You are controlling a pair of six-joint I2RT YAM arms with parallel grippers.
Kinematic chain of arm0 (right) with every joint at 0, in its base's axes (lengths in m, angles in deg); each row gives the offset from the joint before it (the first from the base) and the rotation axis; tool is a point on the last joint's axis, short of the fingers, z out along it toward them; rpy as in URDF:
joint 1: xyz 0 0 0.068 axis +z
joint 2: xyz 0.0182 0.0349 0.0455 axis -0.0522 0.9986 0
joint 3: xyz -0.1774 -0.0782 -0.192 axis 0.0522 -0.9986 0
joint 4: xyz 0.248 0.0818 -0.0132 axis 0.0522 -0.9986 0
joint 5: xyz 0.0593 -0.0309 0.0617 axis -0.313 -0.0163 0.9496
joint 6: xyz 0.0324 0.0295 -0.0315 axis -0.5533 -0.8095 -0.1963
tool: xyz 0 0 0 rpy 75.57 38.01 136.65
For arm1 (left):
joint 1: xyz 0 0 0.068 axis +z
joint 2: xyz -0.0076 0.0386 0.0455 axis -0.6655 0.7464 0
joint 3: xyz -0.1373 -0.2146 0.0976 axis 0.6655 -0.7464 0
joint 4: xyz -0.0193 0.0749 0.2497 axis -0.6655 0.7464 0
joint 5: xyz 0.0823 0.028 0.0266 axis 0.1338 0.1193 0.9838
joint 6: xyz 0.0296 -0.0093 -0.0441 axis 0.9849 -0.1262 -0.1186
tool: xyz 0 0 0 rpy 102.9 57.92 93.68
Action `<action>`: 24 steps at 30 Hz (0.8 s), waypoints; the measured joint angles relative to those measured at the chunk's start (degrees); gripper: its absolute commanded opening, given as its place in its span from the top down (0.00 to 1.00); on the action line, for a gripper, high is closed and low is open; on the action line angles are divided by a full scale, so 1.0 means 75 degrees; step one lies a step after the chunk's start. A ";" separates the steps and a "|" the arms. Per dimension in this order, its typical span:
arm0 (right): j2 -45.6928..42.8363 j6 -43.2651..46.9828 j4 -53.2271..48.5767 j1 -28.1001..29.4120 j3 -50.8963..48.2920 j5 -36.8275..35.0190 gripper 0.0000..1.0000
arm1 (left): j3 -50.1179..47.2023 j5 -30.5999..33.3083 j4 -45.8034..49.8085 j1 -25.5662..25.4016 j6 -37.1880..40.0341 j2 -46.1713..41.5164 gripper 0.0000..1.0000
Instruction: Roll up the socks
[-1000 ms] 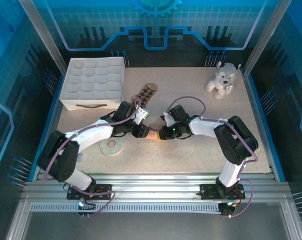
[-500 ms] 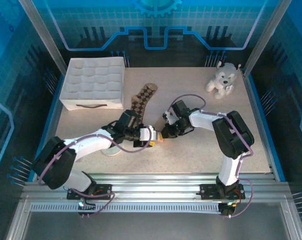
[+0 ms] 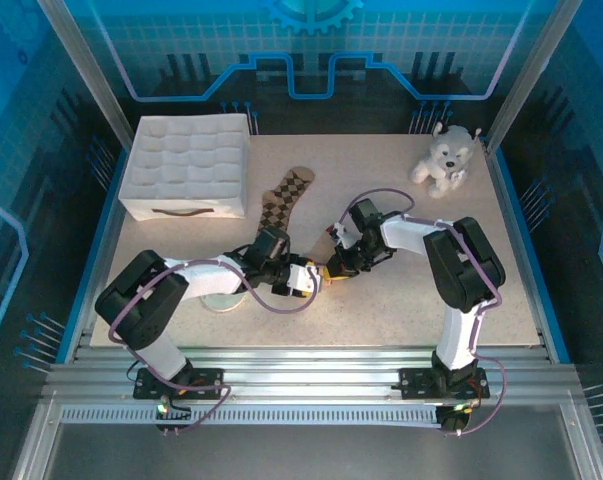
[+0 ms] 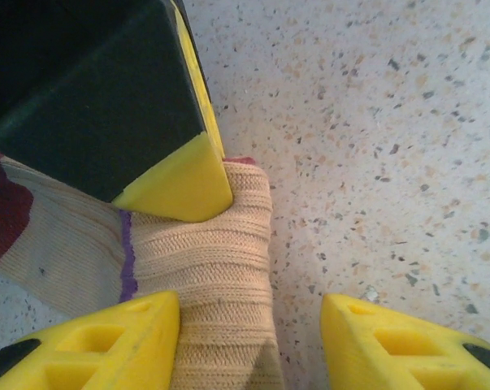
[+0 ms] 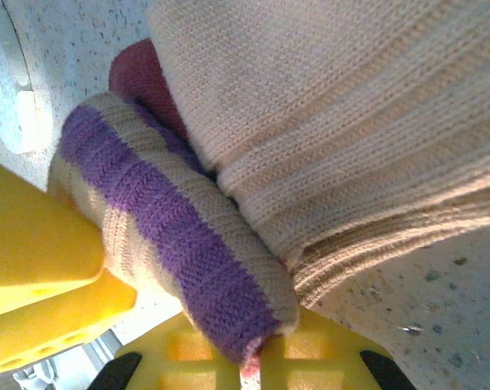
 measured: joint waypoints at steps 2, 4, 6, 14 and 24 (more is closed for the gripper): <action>0.0047 0.0055 -0.0085 -0.0015 0.0064 0.0032 1.00 | 0.0067 0.0087 -0.0050 0.0000 0.0152 0.0166 0.52; 0.0082 0.0085 -0.0152 -0.0029 0.0114 0.0067 1.00 | 0.0125 0.0169 -0.0102 0.0000 0.0280 0.0309 0.52; 0.0108 0.0125 -0.0210 -0.0035 0.0146 0.0105 1.00 | 0.0198 0.0248 -0.0160 0.0000 0.0431 0.0458 0.53; 0.0122 0.0312 -0.0428 -0.0114 0.0201 0.0181 1.00 | 0.0277 0.0682 -0.0600 -0.0064 0.0903 0.0737 0.66; -0.0469 -0.0050 0.0452 -0.0475 -0.0618 0.0711 0.83 | 0.0629 0.0959 -0.0143 -0.0236 0.1192 0.0796 1.00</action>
